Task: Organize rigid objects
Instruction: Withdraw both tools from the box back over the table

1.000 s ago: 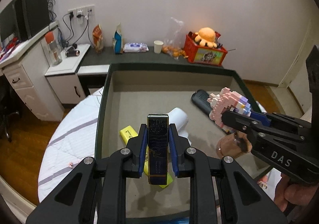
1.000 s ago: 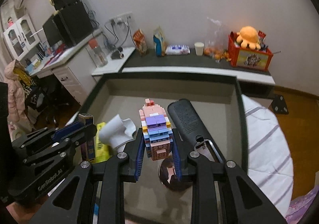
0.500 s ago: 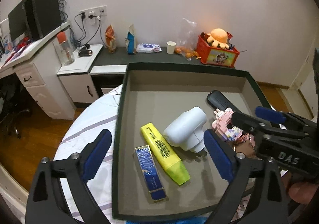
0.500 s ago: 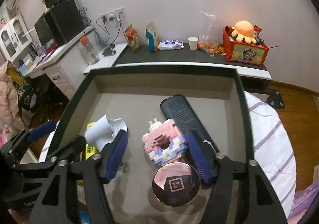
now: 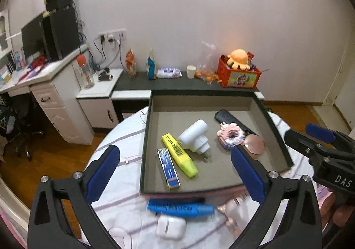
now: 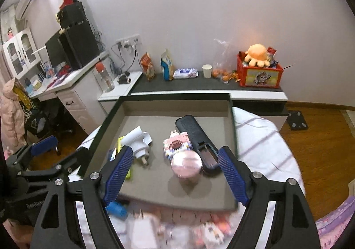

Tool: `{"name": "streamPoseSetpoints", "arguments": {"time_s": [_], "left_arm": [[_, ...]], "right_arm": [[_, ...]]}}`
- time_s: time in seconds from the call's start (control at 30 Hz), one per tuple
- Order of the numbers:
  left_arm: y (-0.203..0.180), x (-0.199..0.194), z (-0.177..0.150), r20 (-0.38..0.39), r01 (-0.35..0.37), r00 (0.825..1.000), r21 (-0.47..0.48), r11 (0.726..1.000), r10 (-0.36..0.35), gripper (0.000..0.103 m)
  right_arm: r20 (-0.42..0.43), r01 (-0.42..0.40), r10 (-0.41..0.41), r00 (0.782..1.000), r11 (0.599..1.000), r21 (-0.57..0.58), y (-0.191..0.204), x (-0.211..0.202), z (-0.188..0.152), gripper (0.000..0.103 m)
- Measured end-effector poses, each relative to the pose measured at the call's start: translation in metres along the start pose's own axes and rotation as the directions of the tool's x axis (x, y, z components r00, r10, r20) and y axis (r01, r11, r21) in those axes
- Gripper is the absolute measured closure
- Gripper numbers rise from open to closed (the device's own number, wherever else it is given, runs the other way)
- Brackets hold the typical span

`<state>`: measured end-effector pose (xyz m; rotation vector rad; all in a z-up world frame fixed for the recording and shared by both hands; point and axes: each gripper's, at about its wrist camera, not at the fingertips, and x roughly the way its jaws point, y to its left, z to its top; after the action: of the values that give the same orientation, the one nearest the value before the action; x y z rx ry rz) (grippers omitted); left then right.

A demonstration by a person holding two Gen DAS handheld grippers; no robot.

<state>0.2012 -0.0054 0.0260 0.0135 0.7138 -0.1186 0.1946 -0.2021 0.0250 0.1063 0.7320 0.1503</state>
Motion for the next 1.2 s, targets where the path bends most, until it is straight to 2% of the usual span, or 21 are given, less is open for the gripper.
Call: {"name": "streamPoseSetpoints", "arguments": {"time_s": [0.2,0.4,0.53,0.83,1.2], "left_arm": [[-0.011,-0.054,-0.018,0.053,-0.036,0.998,0.030,0.999,0.035,0.000],[-0.018,-0.088,-0.041,0.054,-0.075,0.996,0.024,0.997,0.073,0.000],[-0.020,-0.103,-0.060,0.042,-0.072,0.997,0.001,0.997,0.072,0.000],[-0.014,-0.117,-0.092,0.001,-0.089,0.996,-0.034,0.995,0.089,0.000],[-0.014,-0.122,-0.093,0.016,-0.091,0.996,-0.032,0.995,0.091,0.000]], "right_arm": [[0.038,0.044,-0.045,0.998,0.999,0.020,-0.007,-0.054,-0.033,0.020],[0.044,0.072,-0.072,0.996,0.997,0.014,-0.005,-0.089,-0.064,0.020],[0.043,0.060,-0.060,0.997,0.998,0.022,-0.003,-0.103,-0.078,0.020],[0.046,0.046,-0.046,0.998,0.999,0.002,0.006,-0.121,-0.098,0.020],[0.058,0.055,-0.056,0.997,0.998,0.005,0.008,-0.128,-0.101,0.020]]}}
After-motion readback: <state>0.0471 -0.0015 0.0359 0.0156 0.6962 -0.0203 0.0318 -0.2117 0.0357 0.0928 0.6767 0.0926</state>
